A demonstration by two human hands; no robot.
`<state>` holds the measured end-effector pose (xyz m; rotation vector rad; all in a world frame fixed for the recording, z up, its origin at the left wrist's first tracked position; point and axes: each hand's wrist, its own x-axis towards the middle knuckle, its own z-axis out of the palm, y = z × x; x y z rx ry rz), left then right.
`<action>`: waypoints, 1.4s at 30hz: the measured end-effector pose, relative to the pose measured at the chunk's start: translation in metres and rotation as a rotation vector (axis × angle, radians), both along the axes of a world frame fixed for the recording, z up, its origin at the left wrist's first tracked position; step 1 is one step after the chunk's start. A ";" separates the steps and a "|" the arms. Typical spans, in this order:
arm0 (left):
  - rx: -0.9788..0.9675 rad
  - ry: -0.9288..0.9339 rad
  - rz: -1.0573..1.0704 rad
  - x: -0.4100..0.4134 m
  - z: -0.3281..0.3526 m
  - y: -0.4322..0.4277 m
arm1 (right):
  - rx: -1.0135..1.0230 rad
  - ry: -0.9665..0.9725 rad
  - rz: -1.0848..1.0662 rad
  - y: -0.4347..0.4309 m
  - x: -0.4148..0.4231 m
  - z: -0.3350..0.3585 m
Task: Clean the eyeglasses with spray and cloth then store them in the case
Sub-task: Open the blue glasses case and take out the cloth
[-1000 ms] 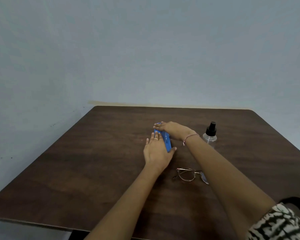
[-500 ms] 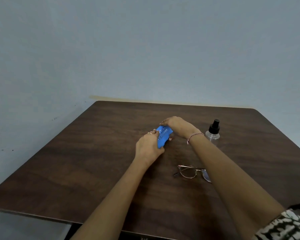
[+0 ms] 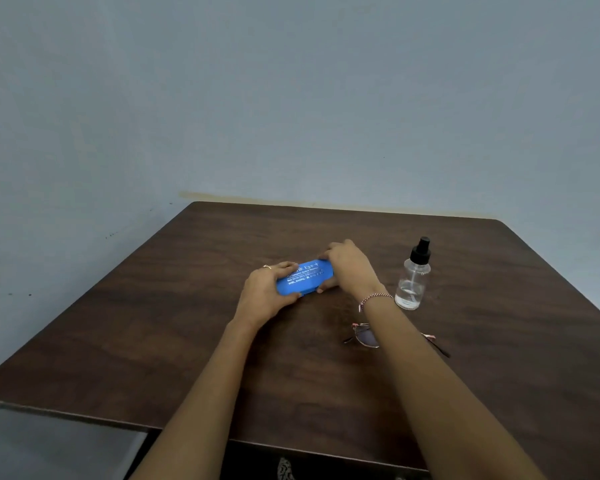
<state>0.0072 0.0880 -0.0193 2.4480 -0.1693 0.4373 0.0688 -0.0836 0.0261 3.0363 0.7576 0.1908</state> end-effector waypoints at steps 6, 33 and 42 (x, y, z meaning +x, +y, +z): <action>-0.092 -0.066 0.013 -0.011 -0.006 0.018 | 0.192 0.012 -0.140 0.019 -0.033 -0.012; -0.254 -0.081 0.154 -0.035 -0.012 0.072 | 0.136 -0.163 0.068 0.074 -0.077 -0.050; -0.310 -0.034 0.140 -0.033 -0.013 0.072 | -0.082 -0.280 0.119 0.070 -0.075 -0.051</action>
